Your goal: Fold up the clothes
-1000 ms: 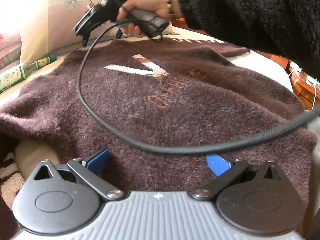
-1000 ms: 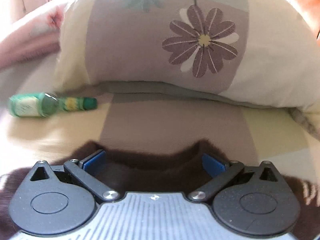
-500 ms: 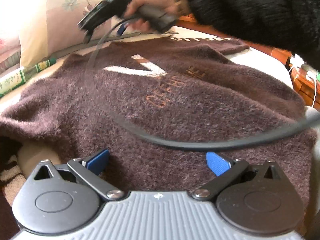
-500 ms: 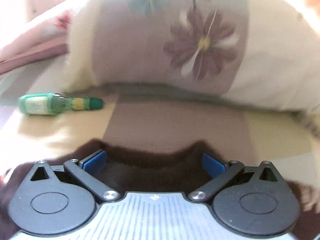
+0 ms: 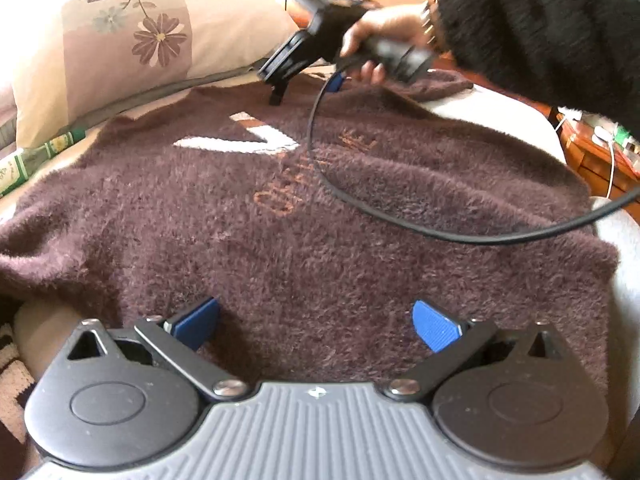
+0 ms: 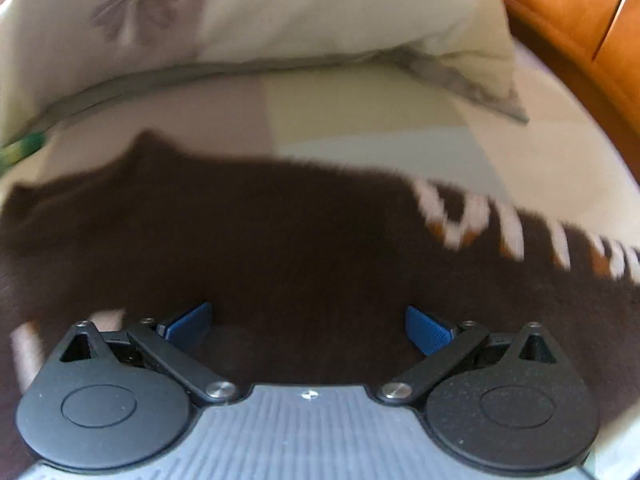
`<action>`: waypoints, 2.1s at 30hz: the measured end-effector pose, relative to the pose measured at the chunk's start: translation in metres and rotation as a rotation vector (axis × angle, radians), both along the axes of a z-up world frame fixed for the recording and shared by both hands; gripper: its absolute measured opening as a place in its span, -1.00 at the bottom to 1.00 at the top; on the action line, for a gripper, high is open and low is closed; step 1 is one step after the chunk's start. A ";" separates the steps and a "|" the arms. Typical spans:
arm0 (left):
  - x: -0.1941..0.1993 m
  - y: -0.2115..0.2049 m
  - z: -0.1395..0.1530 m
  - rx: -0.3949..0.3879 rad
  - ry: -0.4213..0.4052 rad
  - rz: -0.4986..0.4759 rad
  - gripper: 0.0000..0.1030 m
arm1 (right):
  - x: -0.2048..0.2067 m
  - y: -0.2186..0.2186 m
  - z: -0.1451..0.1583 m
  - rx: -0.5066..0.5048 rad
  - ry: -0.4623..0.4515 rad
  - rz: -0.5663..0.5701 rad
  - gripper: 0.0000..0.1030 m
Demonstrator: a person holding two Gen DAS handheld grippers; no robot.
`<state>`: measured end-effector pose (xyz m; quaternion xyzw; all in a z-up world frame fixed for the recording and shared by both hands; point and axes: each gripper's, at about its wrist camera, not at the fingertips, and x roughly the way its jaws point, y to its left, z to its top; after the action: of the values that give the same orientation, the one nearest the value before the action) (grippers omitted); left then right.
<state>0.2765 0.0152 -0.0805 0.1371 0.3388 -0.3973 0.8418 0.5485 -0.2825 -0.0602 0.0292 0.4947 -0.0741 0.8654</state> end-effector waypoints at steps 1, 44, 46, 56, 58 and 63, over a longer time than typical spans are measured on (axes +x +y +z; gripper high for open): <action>0.000 0.001 -0.001 -0.005 0.002 -0.003 0.99 | 0.008 -0.003 -0.003 -0.002 -0.027 -0.011 1.00; -0.130 -0.016 0.033 0.326 0.128 0.035 0.98 | -0.348 -0.106 0.016 0.292 -0.159 0.441 1.00; -0.121 -0.029 0.043 0.301 0.091 0.009 0.98 | -0.349 -0.092 0.023 0.250 -0.203 0.493 1.00; -0.076 -0.075 0.022 0.240 0.103 0.080 0.99 | -0.308 -0.026 -0.004 0.103 -0.238 0.627 1.00; -0.092 -0.058 0.019 0.207 0.116 0.102 0.99 | -0.322 -0.036 -0.010 0.113 -0.236 0.594 1.00; -0.134 -0.022 0.015 0.211 0.093 0.124 0.99 | -0.364 -0.057 -0.003 0.110 -0.186 0.569 1.00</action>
<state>0.1427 -0.0068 -0.0655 0.1853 0.4252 -0.3125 0.8290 0.1840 -0.3391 -0.0632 -0.0572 0.4047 0.2012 0.8902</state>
